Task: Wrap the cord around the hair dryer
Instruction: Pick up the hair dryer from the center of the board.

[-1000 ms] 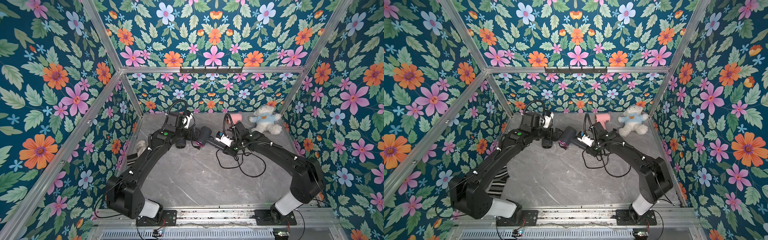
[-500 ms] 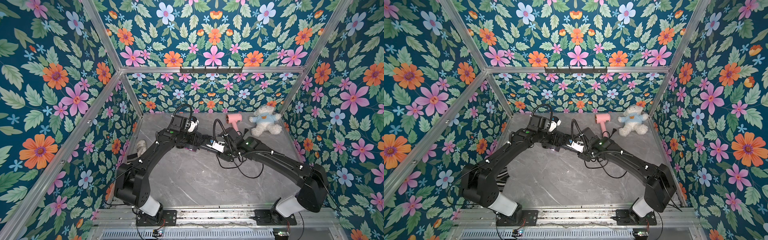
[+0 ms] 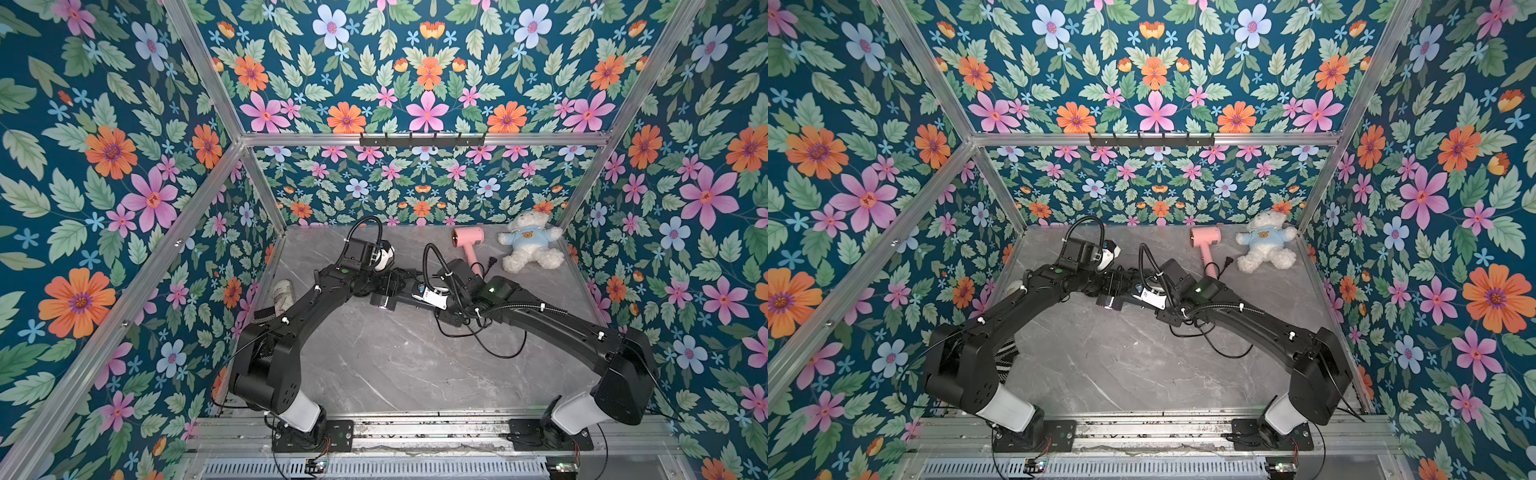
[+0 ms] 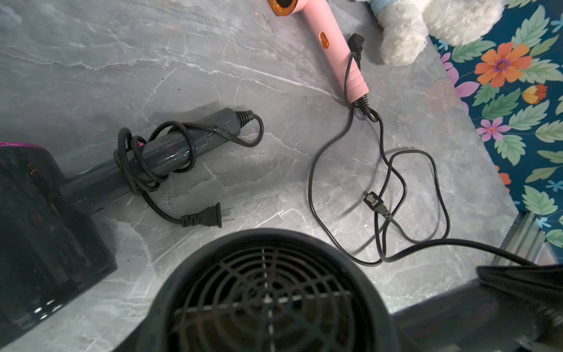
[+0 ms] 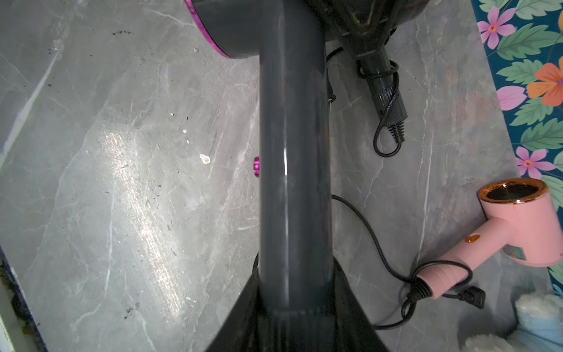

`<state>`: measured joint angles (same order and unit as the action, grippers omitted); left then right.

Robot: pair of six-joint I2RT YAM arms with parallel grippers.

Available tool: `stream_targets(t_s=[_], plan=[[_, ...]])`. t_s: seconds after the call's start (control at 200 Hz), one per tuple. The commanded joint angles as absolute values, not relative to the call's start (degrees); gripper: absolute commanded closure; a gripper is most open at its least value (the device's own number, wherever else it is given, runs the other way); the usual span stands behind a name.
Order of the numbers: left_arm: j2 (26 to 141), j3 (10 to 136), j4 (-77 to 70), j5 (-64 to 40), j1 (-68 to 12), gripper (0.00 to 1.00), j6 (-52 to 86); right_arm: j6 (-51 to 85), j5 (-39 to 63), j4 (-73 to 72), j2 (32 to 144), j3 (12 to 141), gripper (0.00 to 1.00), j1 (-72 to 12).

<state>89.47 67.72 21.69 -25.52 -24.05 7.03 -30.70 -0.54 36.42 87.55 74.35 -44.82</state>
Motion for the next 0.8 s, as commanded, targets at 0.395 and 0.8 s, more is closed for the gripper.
stream_targets(t_s=[0.395,0.8], plan=[[81.7,68.8,26.0,-26.1,-14.0,1.0,18.7,-11.1,26.9,27.3,72.3,68.2,0.36,-22.7],[76.1,69.1,30.0,-29.6,-7.7,1.0,22.9,-5.5,35.6,24.8,82.8,61.8,0.45,-14.3]])
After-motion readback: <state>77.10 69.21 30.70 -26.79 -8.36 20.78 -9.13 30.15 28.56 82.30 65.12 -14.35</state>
